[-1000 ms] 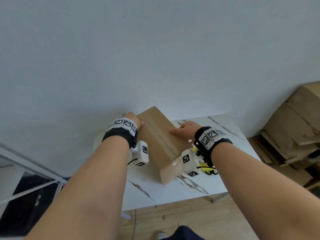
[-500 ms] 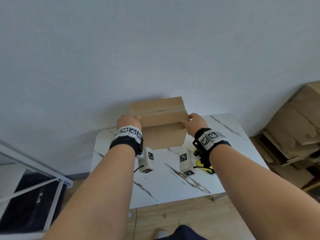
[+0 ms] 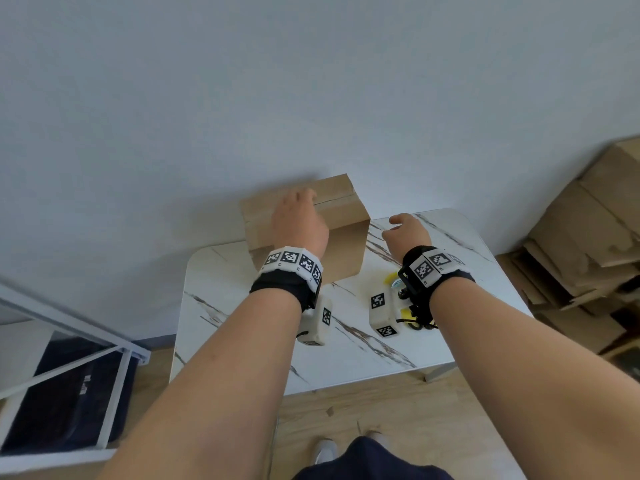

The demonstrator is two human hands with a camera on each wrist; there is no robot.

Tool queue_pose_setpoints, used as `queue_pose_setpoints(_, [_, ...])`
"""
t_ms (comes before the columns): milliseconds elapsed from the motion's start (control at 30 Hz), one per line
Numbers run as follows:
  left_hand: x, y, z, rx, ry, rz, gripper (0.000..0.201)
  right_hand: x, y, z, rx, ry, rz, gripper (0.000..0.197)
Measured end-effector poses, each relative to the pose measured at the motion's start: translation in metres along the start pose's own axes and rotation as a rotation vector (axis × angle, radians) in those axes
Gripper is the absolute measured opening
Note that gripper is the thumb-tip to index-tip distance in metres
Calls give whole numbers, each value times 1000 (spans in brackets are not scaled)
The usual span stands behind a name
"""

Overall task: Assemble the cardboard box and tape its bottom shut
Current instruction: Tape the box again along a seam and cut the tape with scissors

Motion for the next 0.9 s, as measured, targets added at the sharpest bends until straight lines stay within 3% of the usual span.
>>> queue_pose_setpoints(100, [-5, -28, -31, -145, 110, -93, 29, -3, -32, 17, -50, -13, -47, 39])
queue_pose_setpoints(267, [-19, -46, -101, -63, 341, -116, 30, -9, -92, 20, -144, 29, -117, 28])
queue_pose_setpoints(367, [-26, -41, -142, -54, 499, -75, 33, -11, -118, 5, -250, 138, -128, 24])
queue_pose_setpoints(467, [-33, -32, -168, -23, 638, 10, 39, -13, -130, -20, -407, 276, -109, 36])
queue_pose_setpoints(600, [-41, -23, -182, -4, 694, 65, 41, -13, -137, -48, -583, 378, -58, 42])
queue_pose_setpoints(767, [-48, -8, -190, -44, 707, 138, 43, -9, -141, -65, -818, 396, -18, 32])
queue_pose_setpoints(900, [-51, -1, -192, -93, 704, 191, 43, -12, -136, -62, -888, 400, -36, 41])
Point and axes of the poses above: each hand's wrist, its own x-axis towards the middle knuckle, its own z-axis out of the back of the hand, y = z × x, the point moved 9 cm from there along x, towards the middle knuckle, and after that the axes turned 11 degrees about y, right-handed, at the moved point
